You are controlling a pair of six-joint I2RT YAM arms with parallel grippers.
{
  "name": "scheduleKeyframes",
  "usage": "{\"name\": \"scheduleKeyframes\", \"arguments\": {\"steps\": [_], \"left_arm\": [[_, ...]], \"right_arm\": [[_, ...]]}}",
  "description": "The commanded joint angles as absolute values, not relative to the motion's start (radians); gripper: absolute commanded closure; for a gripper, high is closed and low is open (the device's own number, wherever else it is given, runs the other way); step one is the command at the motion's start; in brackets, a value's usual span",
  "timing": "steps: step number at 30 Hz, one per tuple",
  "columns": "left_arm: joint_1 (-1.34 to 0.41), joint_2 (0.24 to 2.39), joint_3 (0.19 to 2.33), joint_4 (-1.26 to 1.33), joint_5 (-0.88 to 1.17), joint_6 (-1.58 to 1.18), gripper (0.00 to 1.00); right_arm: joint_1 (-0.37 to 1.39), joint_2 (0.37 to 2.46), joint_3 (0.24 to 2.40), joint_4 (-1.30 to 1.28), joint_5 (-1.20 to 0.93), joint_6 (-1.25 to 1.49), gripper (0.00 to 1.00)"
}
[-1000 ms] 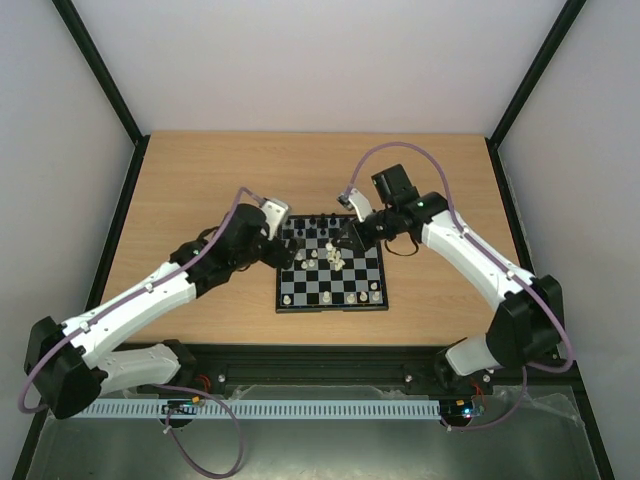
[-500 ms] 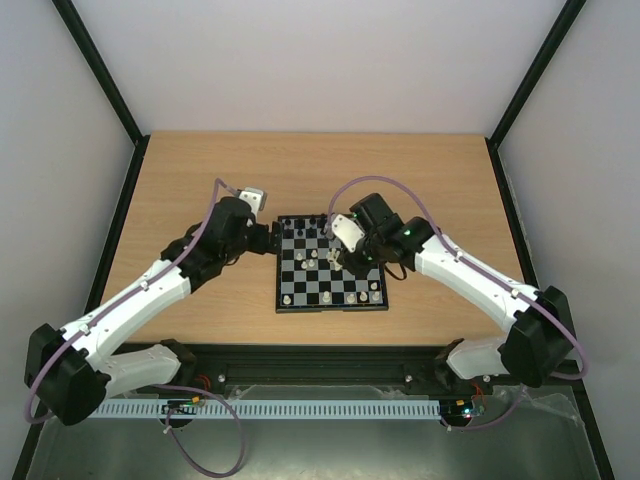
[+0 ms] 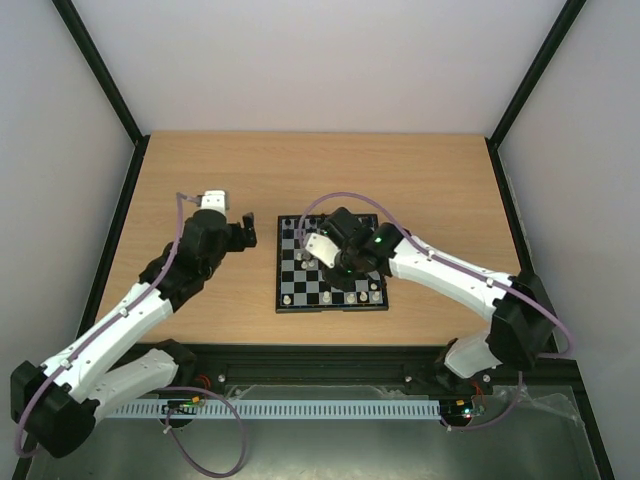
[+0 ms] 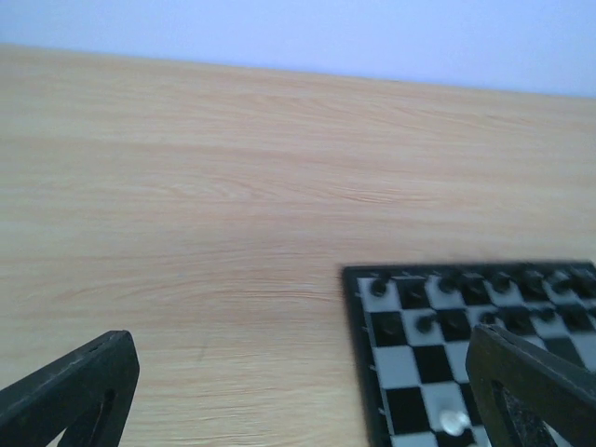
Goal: Set up the chess pieces on the board
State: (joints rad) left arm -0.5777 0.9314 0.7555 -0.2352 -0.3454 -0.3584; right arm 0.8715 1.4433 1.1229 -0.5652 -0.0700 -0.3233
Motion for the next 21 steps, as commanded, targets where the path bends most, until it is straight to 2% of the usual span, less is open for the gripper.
{"name": "scheduleKeyframes", "arguments": {"steps": [1,4,7,21], "left_arm": [[-0.496,0.958,0.745,-0.243,-0.406,-0.486,0.01],[-0.479,0.985,0.773,-0.259,-0.417,-0.388,0.01],[-0.479,0.978,0.776,-0.278,-0.48,-0.386,0.01],[-0.479,0.936,0.759,-0.265,-0.481,-0.349,0.01]], "right_arm": [[0.923,1.508,1.198,-0.633,-0.062,-0.34,0.99],[0.955,1.548,1.215,-0.645,-0.061,-0.349,0.99],[0.975,1.585,1.222,-0.652,-0.071,-0.354,0.99],[1.006,1.746,1.249,-0.631,-0.075,-0.354,0.99]]}}
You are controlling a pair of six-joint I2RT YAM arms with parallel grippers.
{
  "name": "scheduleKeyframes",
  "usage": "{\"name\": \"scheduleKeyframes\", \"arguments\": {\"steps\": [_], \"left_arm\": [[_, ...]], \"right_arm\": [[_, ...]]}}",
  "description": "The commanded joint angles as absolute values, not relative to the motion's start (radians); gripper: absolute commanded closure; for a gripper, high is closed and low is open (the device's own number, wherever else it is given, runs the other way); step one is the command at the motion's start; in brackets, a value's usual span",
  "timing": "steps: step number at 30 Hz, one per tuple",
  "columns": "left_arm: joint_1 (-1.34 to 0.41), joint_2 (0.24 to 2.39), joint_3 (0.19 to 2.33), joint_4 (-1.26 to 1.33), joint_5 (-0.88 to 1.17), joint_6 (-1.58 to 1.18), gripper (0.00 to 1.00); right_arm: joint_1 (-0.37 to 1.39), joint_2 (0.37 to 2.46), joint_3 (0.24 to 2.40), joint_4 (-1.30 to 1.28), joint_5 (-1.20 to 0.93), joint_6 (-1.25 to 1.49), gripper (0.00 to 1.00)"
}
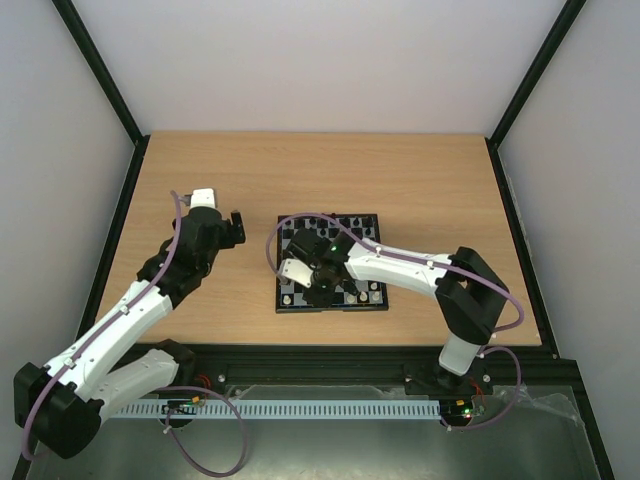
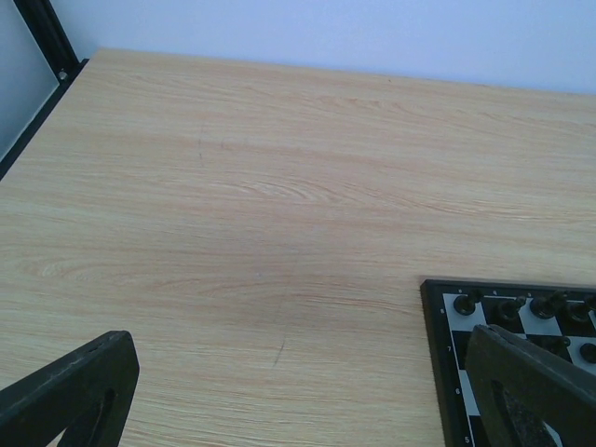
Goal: Set up the chess pieces on the board
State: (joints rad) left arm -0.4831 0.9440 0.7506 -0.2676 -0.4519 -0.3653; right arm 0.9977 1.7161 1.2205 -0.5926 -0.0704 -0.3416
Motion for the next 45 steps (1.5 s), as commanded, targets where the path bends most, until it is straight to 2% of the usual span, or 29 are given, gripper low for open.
{"name": "scheduleKeyframes", "arguments": {"steps": [1,15,24,32,36,41,45], "left_arm": [[-0.479,0.938,0.76,-0.267,-0.483,-0.348,0.01],[-0.479,0.944,0.761,-0.268,-0.471,-0.344,0.01],[-0.479,0.954,0.762,-0.268,-0.453,-0.34,0.01],[-0.479,0.964,0.76,-0.267,-0.434,-0.333,0.01],[-0.479,0.977,0.761,-0.262,-0.393,-0.324,0.01],[-0.479,0.99,0.76,-0.256,-0.364,-0.315,0.01],[-0.479,0.999,0.764,-0.254,-0.341,-0.306,0.01]], "right_arm": [[1.006,1.754,1.251,-0.628,-0.076,-0.354,0.99],[1.007,1.797,1.231,-0.591,-0.032,-0.347,0.98],[1.008,1.791,1.215,-0.57,-0.016,-0.335,0.87],[1.006,1.71,1.213,-0.577,-0.016,-0.333,0.69],[0.991,1.628,1.182,-0.577,-0.041,-0.333,0.67],[0.939,1.515,1.129,-0.568,-0.186,-0.331,0.66],[0.937,1.544,1.123,-0.552,-0.198,-0.324,0.66]]}}
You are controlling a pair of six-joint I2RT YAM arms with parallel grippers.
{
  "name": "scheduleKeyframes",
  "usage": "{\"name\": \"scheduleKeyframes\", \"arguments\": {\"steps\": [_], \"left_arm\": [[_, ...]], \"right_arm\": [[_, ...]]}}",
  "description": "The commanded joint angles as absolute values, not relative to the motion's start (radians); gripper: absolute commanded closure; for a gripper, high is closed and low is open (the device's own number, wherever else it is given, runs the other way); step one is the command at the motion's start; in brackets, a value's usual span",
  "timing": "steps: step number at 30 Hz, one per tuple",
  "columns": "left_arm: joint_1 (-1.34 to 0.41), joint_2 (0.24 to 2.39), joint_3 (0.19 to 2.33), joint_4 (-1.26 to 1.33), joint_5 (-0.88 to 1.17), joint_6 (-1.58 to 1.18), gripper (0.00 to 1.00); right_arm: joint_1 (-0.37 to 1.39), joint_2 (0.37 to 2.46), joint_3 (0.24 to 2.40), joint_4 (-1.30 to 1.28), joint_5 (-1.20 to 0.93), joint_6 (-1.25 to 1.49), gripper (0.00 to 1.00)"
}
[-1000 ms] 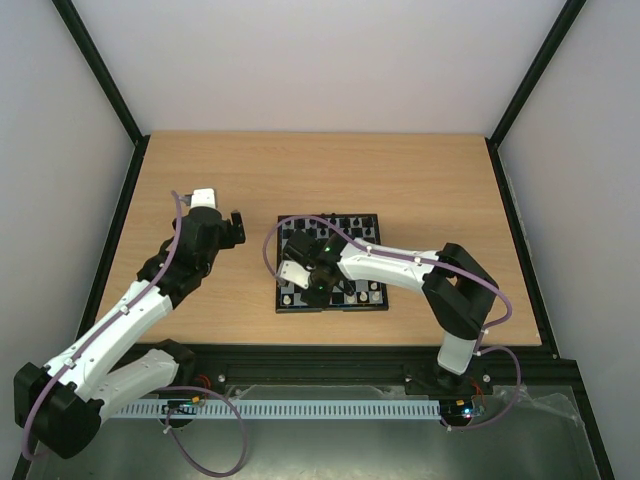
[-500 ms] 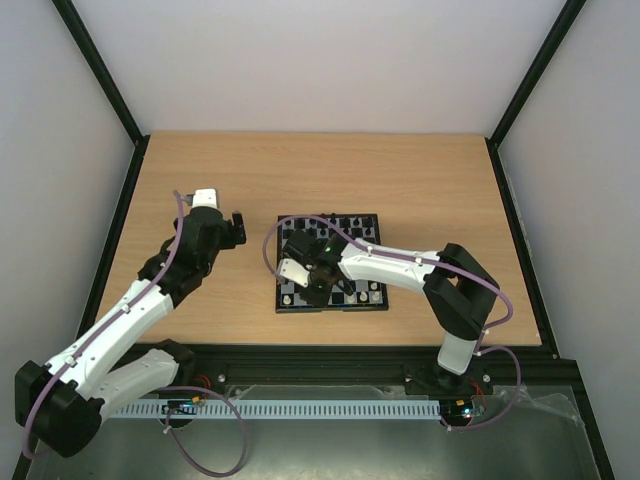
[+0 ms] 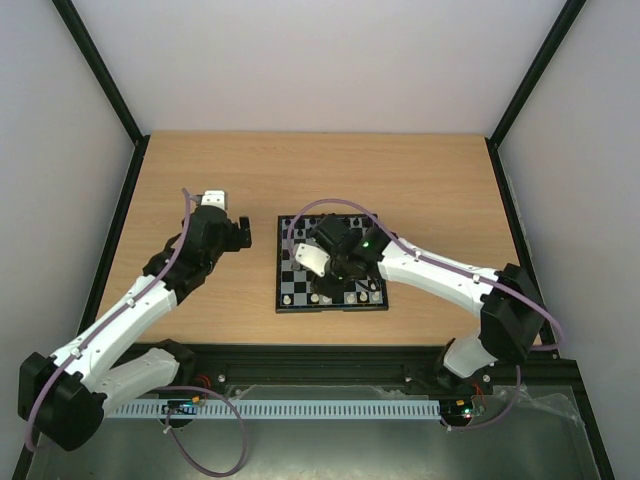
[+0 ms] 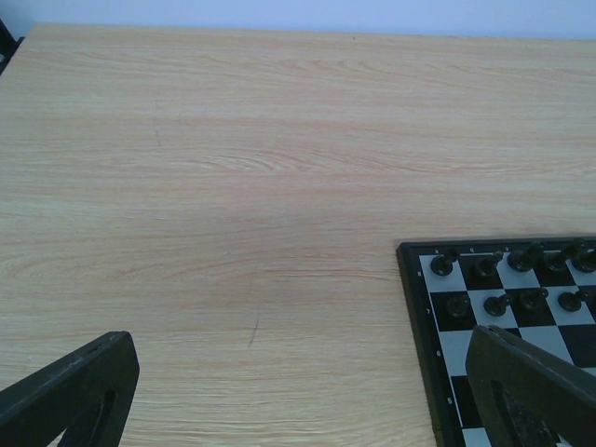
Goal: Set up the chess pieces on the board
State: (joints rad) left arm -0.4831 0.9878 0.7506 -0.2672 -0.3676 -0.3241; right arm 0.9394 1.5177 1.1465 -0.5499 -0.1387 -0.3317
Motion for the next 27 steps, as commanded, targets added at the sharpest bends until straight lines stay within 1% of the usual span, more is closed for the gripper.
{"name": "scheduleKeyframes", "arguments": {"steps": [1,7,13,18,27], "left_arm": [[-0.479,1.002,0.766,-0.256,-0.343,-0.305,0.01],[-0.479,0.991,0.763,-0.26,-0.353,-0.304,0.01],[-0.479,0.991,0.768,-0.263,-0.352,-0.302,0.01],[-0.479,0.985,0.766,-0.264,-0.344,-0.302,0.01],[-0.479,0.979,0.766,-0.264,-0.341,-0.301,0.01]], "right_arm": [[0.937,1.566,1.127,-0.55,-0.19,-0.323,0.67],[0.937,1.605,1.159,-0.543,-0.181,-0.319,0.71],[0.937,1.626,1.136,-0.544,-0.094,-0.343,0.74],[0.94,1.653,1.14,-0.547,-0.09,-0.346,0.77],[0.962,1.703,1.158,-0.557,-0.092,-0.356,0.86]]}}
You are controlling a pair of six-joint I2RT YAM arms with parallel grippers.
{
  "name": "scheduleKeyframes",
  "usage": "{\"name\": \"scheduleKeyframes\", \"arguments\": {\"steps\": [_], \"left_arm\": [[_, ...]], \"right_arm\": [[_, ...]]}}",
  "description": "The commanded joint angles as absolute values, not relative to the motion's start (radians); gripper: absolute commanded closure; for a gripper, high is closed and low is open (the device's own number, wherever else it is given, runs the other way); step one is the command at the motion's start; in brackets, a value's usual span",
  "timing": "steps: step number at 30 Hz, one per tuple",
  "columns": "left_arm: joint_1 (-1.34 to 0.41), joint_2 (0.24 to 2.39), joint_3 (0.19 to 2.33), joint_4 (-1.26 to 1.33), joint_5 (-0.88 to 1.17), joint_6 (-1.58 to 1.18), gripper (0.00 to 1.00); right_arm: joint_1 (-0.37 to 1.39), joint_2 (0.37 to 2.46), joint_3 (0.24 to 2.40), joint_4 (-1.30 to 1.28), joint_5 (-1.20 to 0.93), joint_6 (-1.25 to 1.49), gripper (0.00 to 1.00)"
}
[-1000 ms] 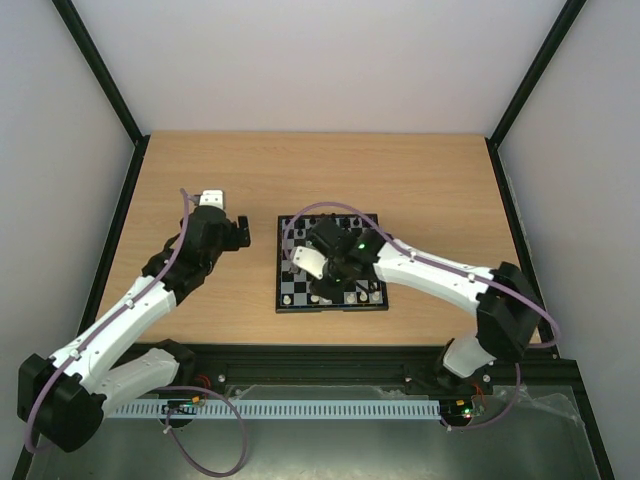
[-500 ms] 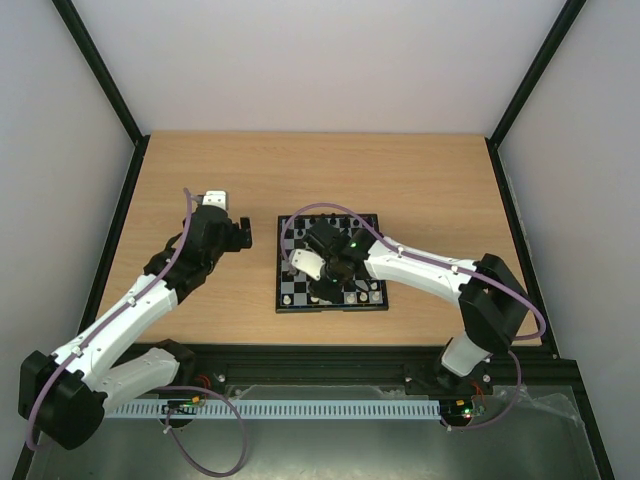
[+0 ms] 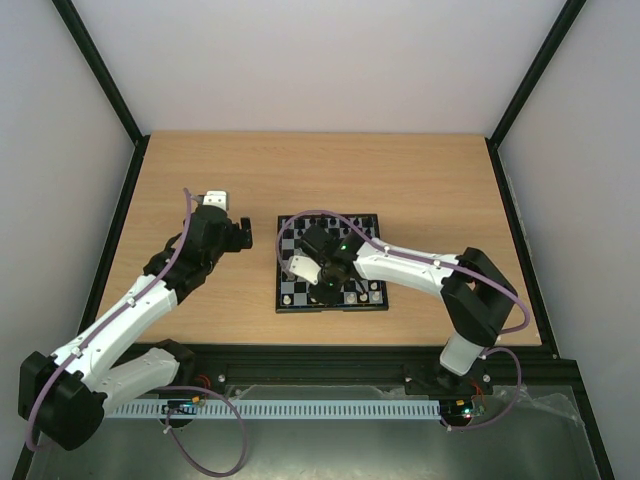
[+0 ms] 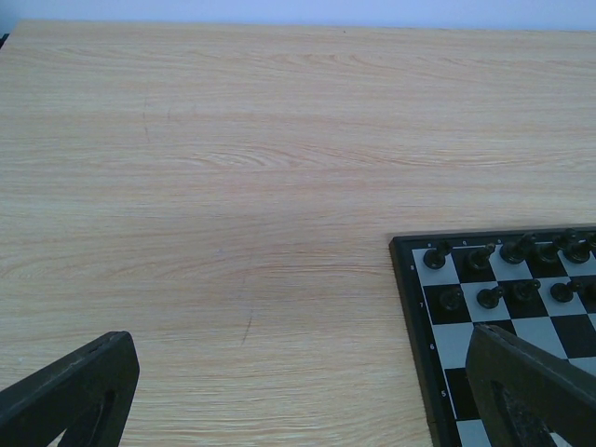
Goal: Set up the chess pieces on the board
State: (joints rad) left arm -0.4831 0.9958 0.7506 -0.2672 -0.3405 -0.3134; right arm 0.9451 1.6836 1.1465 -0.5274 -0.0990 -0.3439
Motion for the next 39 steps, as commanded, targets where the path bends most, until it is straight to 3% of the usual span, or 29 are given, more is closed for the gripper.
{"name": "scheduleKeyframes", "arguments": {"steps": [1,8,18,24,31,34,39], "left_arm": [[-0.479,0.981,0.766,-0.265,-0.341,-0.3,0.01],[-0.479,0.98,0.767,-0.265,-0.336,-0.3,0.01],[-0.479,0.981,0.766,-0.266,-0.334,-0.301,0.01],[-0.479,0.986,0.766,-0.265,-0.332,-0.299,0.01],[-0.479,1.006,0.763,-0.259,-0.287,-0.291,0.01],[-0.479,1.032,0.765,-0.252,-0.217,-0.273,0.07],[-0.479,1.105,0.779,-0.246,-0.035,-0.246,0.28]], "right_arm": [[0.963,1.707,1.158,-0.557,-0.091,-0.357,0.87],[0.969,1.728,1.171,-0.551,-0.089,-0.353,0.95],[0.972,1.725,1.172,-0.55,-0.051,-0.351,0.95],[0.968,1.667,1.18,-0.571,-0.074,-0.355,0.85],[0.889,1.547,1.17,-0.582,-0.198,-0.351,0.82],[0.808,1.491,1.124,-0.554,-0.254,-0.33,0.82],[0.624,1.367,1.025,-0.47,-0.412,-0.264,0.81]]}}
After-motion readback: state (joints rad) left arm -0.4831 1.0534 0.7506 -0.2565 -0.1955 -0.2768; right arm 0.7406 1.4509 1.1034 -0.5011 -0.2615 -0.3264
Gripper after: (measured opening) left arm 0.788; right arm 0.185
